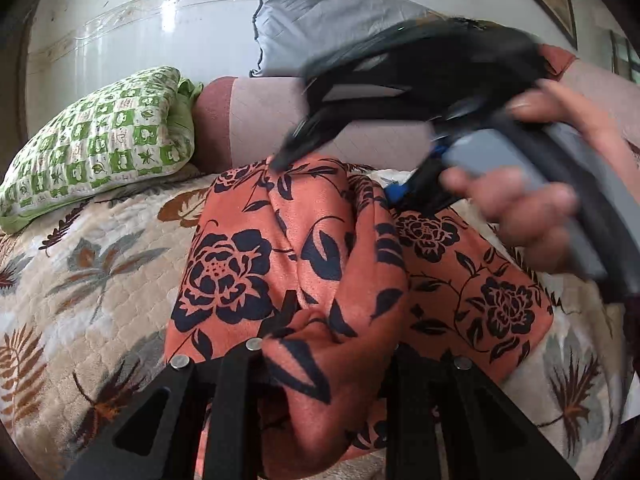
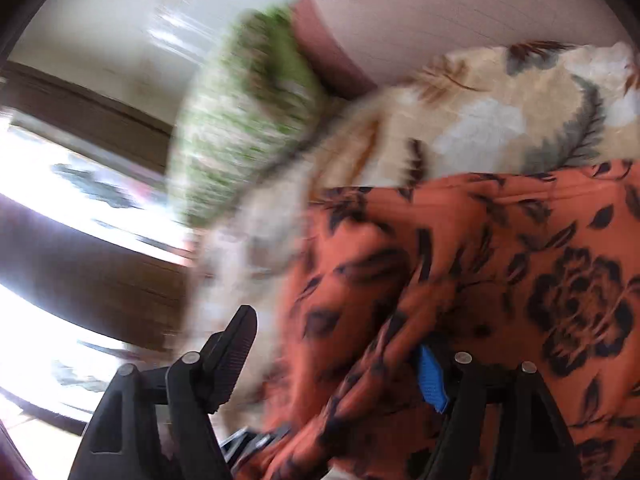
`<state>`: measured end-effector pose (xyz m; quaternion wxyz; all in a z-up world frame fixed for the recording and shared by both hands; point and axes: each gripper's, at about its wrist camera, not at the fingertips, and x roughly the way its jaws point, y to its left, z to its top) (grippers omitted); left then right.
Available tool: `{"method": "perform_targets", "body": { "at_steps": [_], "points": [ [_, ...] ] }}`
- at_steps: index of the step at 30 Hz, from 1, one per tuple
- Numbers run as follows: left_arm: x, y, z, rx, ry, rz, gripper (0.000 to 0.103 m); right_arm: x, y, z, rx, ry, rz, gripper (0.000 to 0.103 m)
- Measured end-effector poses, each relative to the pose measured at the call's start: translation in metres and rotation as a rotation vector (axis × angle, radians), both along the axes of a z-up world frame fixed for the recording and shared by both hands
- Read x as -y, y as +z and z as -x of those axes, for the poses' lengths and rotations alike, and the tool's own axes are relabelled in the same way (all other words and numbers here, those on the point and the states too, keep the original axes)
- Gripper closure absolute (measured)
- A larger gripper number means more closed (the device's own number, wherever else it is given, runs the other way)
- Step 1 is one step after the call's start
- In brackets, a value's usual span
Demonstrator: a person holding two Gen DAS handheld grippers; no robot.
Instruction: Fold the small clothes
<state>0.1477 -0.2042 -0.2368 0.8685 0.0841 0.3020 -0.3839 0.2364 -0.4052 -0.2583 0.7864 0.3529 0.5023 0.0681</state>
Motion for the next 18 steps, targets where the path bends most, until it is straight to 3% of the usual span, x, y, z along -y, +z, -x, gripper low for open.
{"method": "perform_targets", "body": {
  "at_steps": [2, 3, 4, 6, 8, 12, 18],
  "points": [
    [-0.001, 0.001, -0.003, -0.005, 0.000, 0.005, 0.081, -0.001, -0.016, -0.011, -0.037, -0.029, -0.035, 0.033],
    [-0.001, 0.001, -0.005, -0.011, -0.003, 0.006, 0.081, -0.001, -0.017, -0.012, -0.021, -0.033, -0.045, 0.060],
    [-0.001, 0.001, -0.006, -0.014, -0.005, 0.007, 0.081, -0.002, -0.016, -0.010, 0.002, -0.031, -0.015, 0.070],
    [0.000, 0.003, -0.005, -0.028, -0.023, 0.021, 0.081, -0.006, -0.009, -0.004, 0.057, -0.025, 0.054, 0.077],
    [0.004, 0.008, -0.006, -0.049, -0.052, 0.053, 0.081, -0.006, 0.004, 0.006, 0.097, -0.021, 0.131, 0.079],
    [0.027, 0.025, 0.006, -0.036, -0.116, 0.121, 0.081, 0.027, 0.031, 0.021, 0.174, -0.017, 0.166, 0.079],
    [0.082, 0.024, 0.019, -0.081, -0.164, 0.171, 0.080, 0.079, 0.045, 0.037, 0.173, 0.002, 0.220, 0.079]
  ]
}}
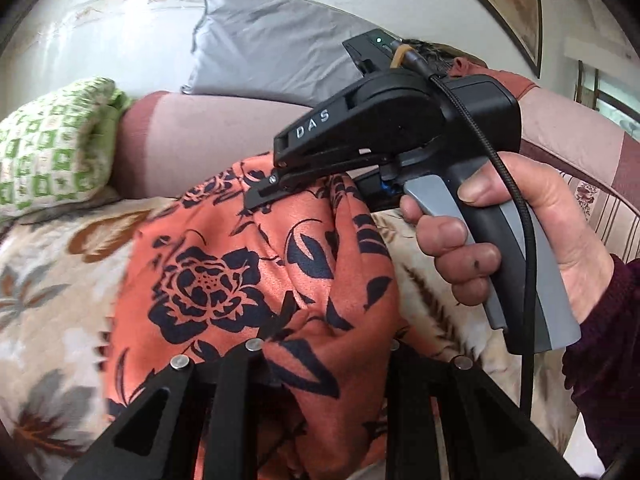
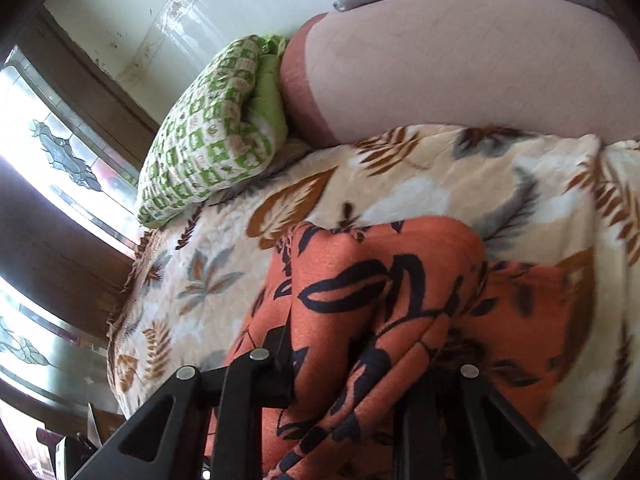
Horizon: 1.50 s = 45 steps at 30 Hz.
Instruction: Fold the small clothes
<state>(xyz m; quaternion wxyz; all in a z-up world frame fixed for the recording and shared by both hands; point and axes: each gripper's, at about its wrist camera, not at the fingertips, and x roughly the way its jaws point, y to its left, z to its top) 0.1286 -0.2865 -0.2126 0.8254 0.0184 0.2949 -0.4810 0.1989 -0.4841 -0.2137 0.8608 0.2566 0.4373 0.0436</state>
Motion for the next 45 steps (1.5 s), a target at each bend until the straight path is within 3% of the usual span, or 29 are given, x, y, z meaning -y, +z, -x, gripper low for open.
{"method": "perform_targets", "body": {
  "at_steps": [4, 7, 9, 10, 12, 14, 16, 17, 18, 20, 22, 25, 28, 30, 33, 36, 38, 41, 45],
  "points": [
    [0.031, -0.008, 0.012, -0.033, -0.034, -0.010, 0.077, 0.038, -0.016, 0.006, -0.015, -0.020, -0.016, 0.079],
    [0.044, -0.013, 0.017, -0.042, -0.068, -0.043, 0.070, 0.058, -0.036, 0.005, -0.037, -0.023, -0.042, 0.079],
    [0.047, -0.010, 0.018, -0.024, -0.092, -0.062, 0.051, 0.070, -0.047, 0.002, -0.039, -0.038, -0.049, 0.079],
    [0.045, -0.007, 0.016, -0.026, -0.103, -0.061, 0.047, 0.073, -0.052, 0.001, -0.041, -0.046, -0.047, 0.079],
    [0.035, 0.002, 0.012, -0.036, -0.141, -0.019, 0.033, 0.084, -0.064, -0.003, -0.060, -0.069, -0.057, 0.078],
    [0.024, 0.012, 0.004, -0.038, -0.163, 0.035, 0.028, 0.096, -0.077, -0.003, -0.082, -0.102, -0.108, 0.076],
    [0.012, 0.018, -0.009, -0.016, -0.135, 0.040, 0.027, 0.109, -0.087, 0.004, -0.104, -0.149, -0.160, 0.064],
    [0.007, 0.021, -0.015, -0.003, -0.111, 0.030, 0.027, 0.115, -0.088, 0.011, -0.109, -0.184, -0.171, 0.048],
    [0.001, 0.021, -0.024, 0.006, -0.081, 0.017, 0.027, 0.119, -0.087, 0.017, -0.105, -0.207, -0.179, 0.042],
    [-0.009, 0.020, -0.035, 0.007, -0.009, -0.025, 0.027, 0.128, -0.082, 0.033, -0.085, -0.246, -0.193, 0.042],
    [-0.015, 0.012, -0.052, -0.045, 0.067, -0.095, 0.027, 0.130, -0.067, 0.054, -0.064, -0.293, -0.153, 0.042],
    [-0.023, 0.004, -0.067, -0.092, 0.140, -0.148, 0.027, 0.112, -0.040, 0.073, -0.016, -0.269, -0.103, 0.043],
    [-0.021, -0.004, -0.067, -0.035, 0.215, -0.265, 0.027, 0.073, -0.016, 0.084, 0.024, -0.197, -0.033, 0.055],
    [-0.026, -0.008, -0.067, -0.032, 0.222, -0.282, 0.027, 0.048, -0.011, 0.088, 0.032, -0.148, -0.014, 0.063],
    [-0.027, -0.019, -0.065, -0.048, 0.191, -0.323, 0.027, 0.015, -0.023, 0.092, -0.039, -0.093, 0.034, 0.064],
    [-0.022, -0.033, -0.056, -0.002, 0.156, -0.410, 0.027, -0.003, -0.055, 0.102, -0.194, -0.074, 0.118, 0.066],
    [-0.021, -0.042, -0.050, 0.011, 0.119, -0.459, 0.027, -0.007, -0.076, 0.119, -0.305, -0.100, 0.226, 0.066],
    [-0.023, -0.048, -0.044, 0.031, 0.061, -0.486, 0.026, 0.002, -0.099, 0.145, -0.352, -0.131, 0.131, 0.068],
    [-0.032, -0.049, -0.042, 0.030, 0.028, -0.477, 0.026, 0.002, -0.094, 0.156, -0.354, -0.125, 0.135, 0.068]
  ]
}}
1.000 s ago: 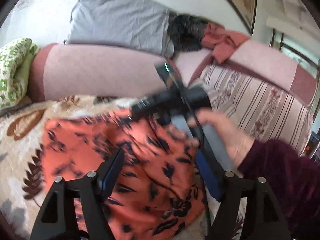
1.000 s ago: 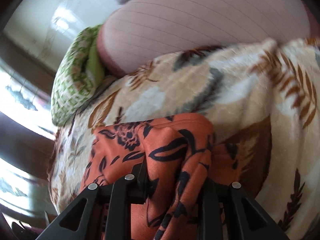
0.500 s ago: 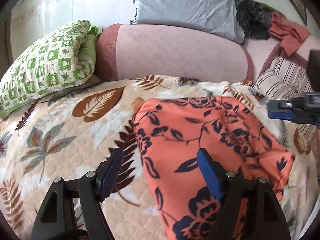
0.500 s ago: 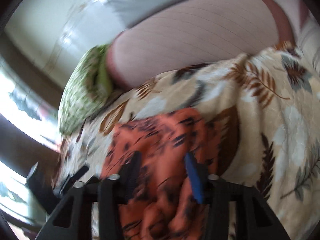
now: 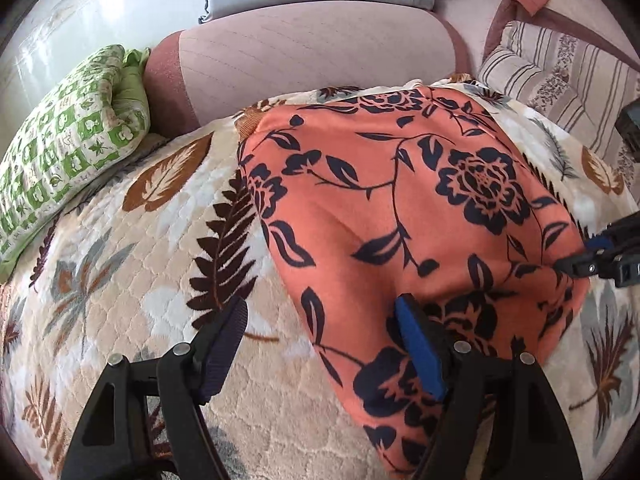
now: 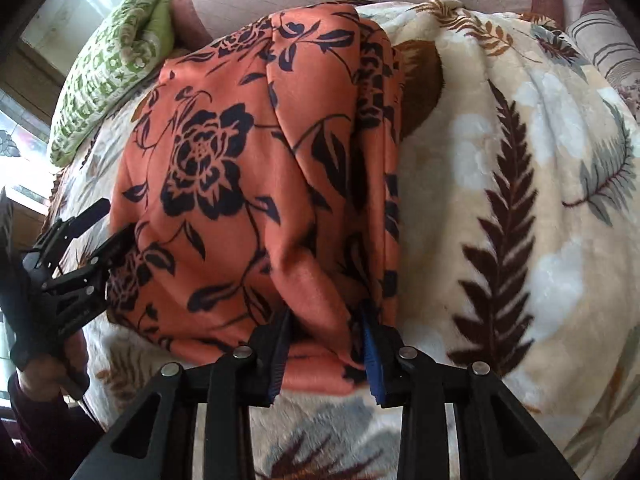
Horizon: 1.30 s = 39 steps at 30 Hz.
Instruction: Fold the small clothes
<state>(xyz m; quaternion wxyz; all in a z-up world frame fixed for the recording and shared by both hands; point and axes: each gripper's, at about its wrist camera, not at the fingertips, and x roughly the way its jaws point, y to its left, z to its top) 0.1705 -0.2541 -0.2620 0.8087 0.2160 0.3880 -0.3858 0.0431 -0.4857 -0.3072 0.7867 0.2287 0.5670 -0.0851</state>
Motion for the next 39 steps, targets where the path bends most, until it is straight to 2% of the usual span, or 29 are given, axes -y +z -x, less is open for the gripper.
{"method": "perform_targets", "body": {
  "at_steps": [3, 4, 8, 10, 13, 16, 18, 20, 22, 23, 26, 29, 33, 37, 39],
  "points": [
    [-0.008, 0.003, -0.003, -0.033, 0.002, 0.032, 0.026, -0.002, 0.017, 0.000, -0.022, 0.015, 0.022, 0.069],
    [-0.010, 0.006, -0.005, -0.044, 0.004, 0.045, 0.026, -0.002, 0.030, -0.001, 0.001, 0.012, 0.026, 0.069],
    [-0.023, 0.019, -0.010, -0.049, 0.020, 0.124, 0.027, 0.000, 0.085, -0.014, 0.205, -0.027, 0.051, 0.065],
    [-0.025, 0.022, -0.010, -0.047, 0.024, 0.150, 0.027, -0.001, 0.096, -0.034, 0.265, -0.025, 0.053, 0.065],
    [-0.020, 0.020, -0.008, -0.067, -0.010, 0.164, 0.027, -0.008, 0.089, -0.071, 0.259, -0.009, 0.048, 0.067],
    [-0.006, 0.009, 0.004, 0.022, -0.061, 0.052, 0.027, -0.017, 0.056, -0.102, 0.183, 0.006, -0.010, 0.073],
    [-0.006, 0.007, 0.007, 0.056, -0.081, 0.041, 0.027, -0.020, 0.040, -0.106, 0.133, 0.014, -0.006, 0.073],
    [-0.007, 0.007, 0.003, 0.024, -0.086, 0.042, 0.026, -0.023, 0.026, -0.088, 0.113, 0.024, 0.024, 0.075],
    [-0.010, 0.004, -0.002, -0.023, -0.084, 0.048, 0.025, -0.021, 0.020, -0.064, 0.128, 0.018, 0.012, 0.077],
    [-0.012, 0.003, -0.003, -0.037, -0.081, 0.052, 0.025, -0.020, 0.018, -0.050, 0.132, 0.024, 0.016, 0.084],
    [-0.016, 0.002, -0.006, -0.074, -0.079, 0.064, 0.025, -0.015, 0.012, -0.020, 0.136, 0.023, 0.000, 0.084],
    [-0.020, 0.003, -0.006, -0.103, -0.079, 0.078, 0.025, -0.009, 0.007, -0.003, 0.084, 0.014, 0.023, 0.084],
    [-0.027, 0.007, -0.008, -0.137, -0.076, 0.109, 0.025, -0.013, 0.025, -0.004, 0.056, 0.032, 0.056, 0.085],
    [-0.033, 0.017, -0.008, -0.152, -0.081, 0.192, 0.025, -0.014, 0.064, -0.027, 0.150, 0.032, 0.103, 0.080],
    [-0.034, 0.020, -0.009, -0.185, -0.083, 0.237, 0.025, -0.011, 0.069, -0.048, 0.161, 0.010, 0.129, 0.081]
  ]
}}
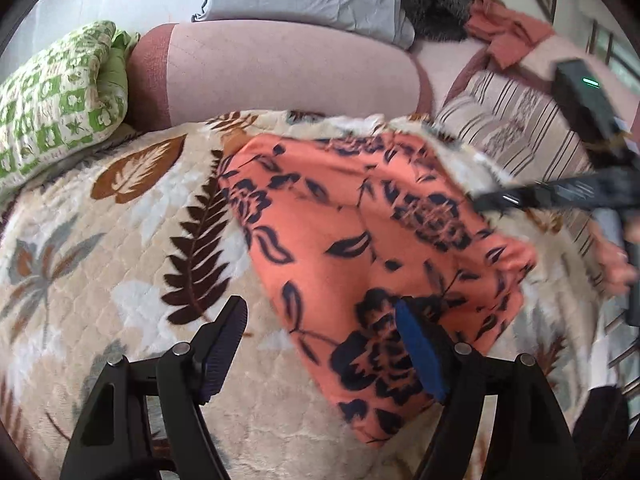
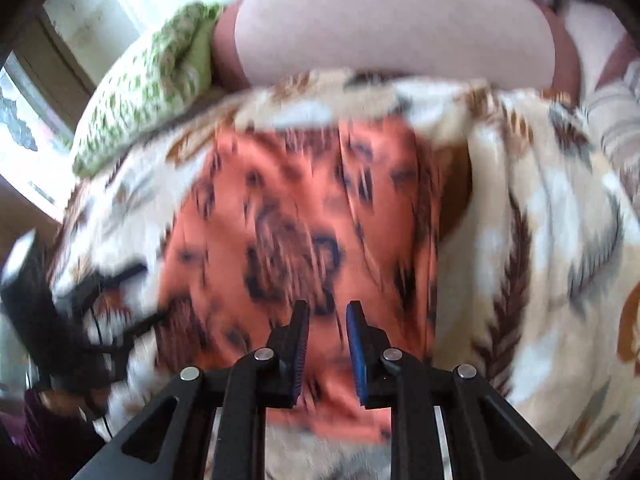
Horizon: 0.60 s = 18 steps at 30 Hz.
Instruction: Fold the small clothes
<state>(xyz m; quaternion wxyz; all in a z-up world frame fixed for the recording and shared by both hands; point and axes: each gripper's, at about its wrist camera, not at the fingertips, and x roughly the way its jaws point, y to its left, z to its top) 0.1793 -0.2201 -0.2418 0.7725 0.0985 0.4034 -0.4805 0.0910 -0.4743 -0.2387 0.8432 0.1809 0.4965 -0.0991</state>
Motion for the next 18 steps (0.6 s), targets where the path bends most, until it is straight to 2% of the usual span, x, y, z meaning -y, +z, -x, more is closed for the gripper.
{"method": "perform_targets", "body": {
  "at_steps": [3, 5, 8, 10, 14, 18],
  "points": [
    [0.005, -0.002, 0.002, -0.049, -0.029, 0.023, 0.025, 0.013, -0.002, -0.040, 0.033, -0.051, -0.018, 0.080],
    [0.014, -0.011, 0.008, -0.042, -0.056, -0.036, 0.025, 0.023, -0.014, -0.070, 0.042, -0.085, -0.022, 0.081],
    [0.028, -0.030, 0.021, -0.018, -0.121, -0.159, 0.025, 0.046, -0.048, -0.094, -0.030, -0.143, 0.015, 0.081],
    [0.029, -0.033, 0.022, -0.041, -0.125, -0.153, 0.025, 0.054, -0.061, -0.102, -0.035, -0.173, -0.006, 0.083],
    [0.025, -0.029, 0.019, -0.066, -0.118, -0.139, 0.025, 0.041, -0.042, -0.106, -0.046, -0.166, 0.015, 0.081],
    [0.025, -0.022, 0.023, -0.036, -0.137, -0.128, 0.025, 0.013, -0.016, -0.117, 0.046, -0.037, -0.091, 0.080]
  ]
}}
